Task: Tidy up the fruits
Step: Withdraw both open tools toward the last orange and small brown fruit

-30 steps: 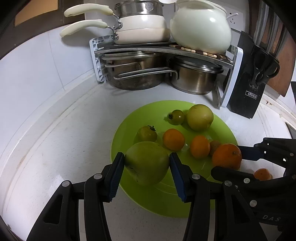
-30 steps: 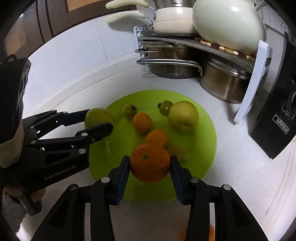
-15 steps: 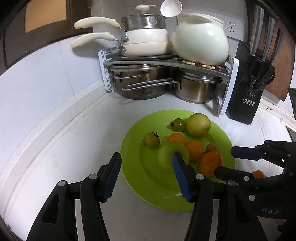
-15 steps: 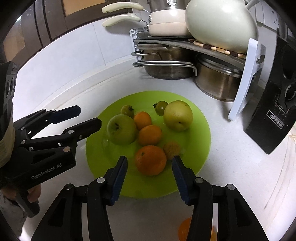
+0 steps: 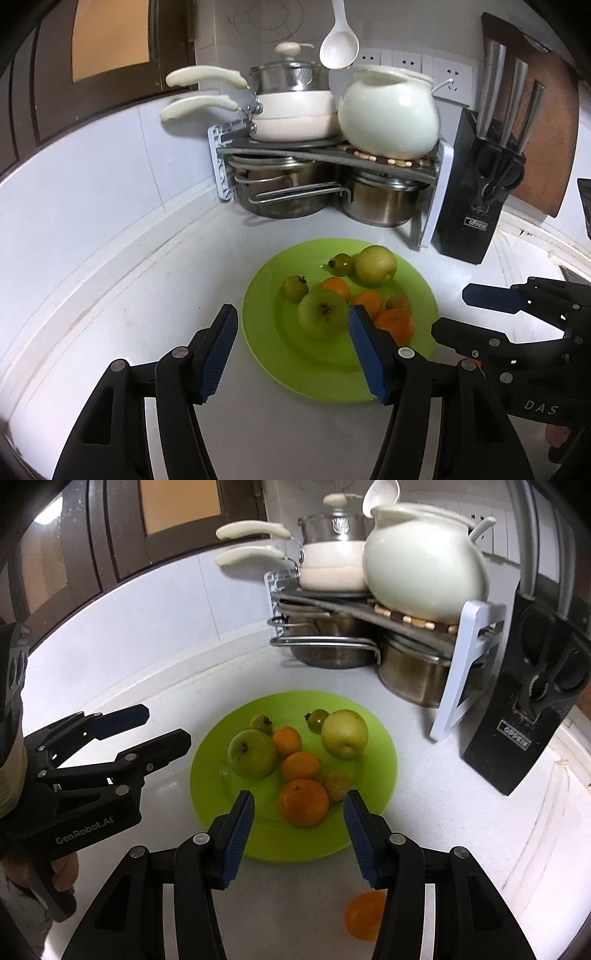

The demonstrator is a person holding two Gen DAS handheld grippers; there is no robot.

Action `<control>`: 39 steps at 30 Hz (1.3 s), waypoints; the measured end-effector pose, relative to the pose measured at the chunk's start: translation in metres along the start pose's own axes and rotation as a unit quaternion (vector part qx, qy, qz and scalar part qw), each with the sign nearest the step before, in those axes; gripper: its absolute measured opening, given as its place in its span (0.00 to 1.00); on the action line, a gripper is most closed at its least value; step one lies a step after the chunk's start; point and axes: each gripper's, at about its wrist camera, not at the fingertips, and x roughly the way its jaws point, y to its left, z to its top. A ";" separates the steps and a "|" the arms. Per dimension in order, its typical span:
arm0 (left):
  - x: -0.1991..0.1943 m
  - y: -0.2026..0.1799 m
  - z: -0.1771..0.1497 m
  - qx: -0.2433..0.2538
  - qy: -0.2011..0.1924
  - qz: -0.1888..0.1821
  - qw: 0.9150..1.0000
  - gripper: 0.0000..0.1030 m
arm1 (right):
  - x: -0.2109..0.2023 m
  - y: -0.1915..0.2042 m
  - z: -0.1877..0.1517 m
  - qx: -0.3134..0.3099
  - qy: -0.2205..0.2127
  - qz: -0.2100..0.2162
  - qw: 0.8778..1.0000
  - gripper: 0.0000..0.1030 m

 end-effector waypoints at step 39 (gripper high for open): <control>-0.069 -0.100 -0.020 0.121 -0.057 -0.094 0.987 0.67 | -0.110 -0.037 -0.065 0.033 -0.064 -0.070 0.995 0.50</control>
